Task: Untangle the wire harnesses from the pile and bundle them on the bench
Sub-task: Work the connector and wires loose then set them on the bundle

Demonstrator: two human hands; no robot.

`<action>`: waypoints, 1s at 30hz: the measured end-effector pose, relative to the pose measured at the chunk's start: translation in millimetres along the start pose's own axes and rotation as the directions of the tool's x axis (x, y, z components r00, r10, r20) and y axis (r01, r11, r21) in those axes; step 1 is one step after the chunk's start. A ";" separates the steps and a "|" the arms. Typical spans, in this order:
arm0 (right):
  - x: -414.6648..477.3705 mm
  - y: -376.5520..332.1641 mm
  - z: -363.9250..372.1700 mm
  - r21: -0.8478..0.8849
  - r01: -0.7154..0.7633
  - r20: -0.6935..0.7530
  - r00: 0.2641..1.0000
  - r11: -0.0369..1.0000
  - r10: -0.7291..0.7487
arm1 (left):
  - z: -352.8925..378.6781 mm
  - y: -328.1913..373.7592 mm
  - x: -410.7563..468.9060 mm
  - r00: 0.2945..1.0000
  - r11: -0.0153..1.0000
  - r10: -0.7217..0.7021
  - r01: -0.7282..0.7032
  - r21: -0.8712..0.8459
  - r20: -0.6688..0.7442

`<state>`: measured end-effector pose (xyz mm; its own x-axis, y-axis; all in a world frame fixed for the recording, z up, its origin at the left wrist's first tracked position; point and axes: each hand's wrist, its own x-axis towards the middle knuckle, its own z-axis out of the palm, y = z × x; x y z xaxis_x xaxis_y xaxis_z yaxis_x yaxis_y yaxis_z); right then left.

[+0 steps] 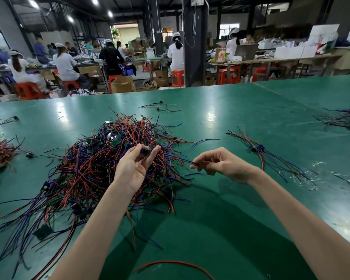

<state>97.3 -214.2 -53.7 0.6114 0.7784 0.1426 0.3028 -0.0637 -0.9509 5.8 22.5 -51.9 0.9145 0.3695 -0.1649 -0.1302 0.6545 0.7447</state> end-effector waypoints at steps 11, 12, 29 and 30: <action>5.4 11.5 0.6 -0.496 -0.156 -0.034 0.986 0.854 0.160 | 15.5 -6.2 -6.9 0.991 0.992 0.127 -0.126 -0.030 0.041; 5.2 10.6 0.9 -0.504 -0.150 -0.030 0.987 0.851 0.156 | 14.7 -6.1 -6.4 0.990 0.991 0.134 -0.132 -0.034 0.039; 1.1 8.7 0.6 -0.103 -0.134 0.067 0.988 0.986 0.141 | 6.0 -1.5 0.9 0.990 0.986 0.140 -0.138 -0.092 0.010; 1.0 8.7 0.3 -0.097 -0.138 0.073 0.987 0.986 0.145 | 6.5 -1.5 0.7 0.990 0.986 0.139 -0.138 -0.090 0.009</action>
<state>100.3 -213.8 -61.9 0.5935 0.8047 -0.0172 0.2850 -0.2301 -0.9305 9.1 17.5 -48.9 0.8911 0.4507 -0.0536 -0.2889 0.6544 0.6988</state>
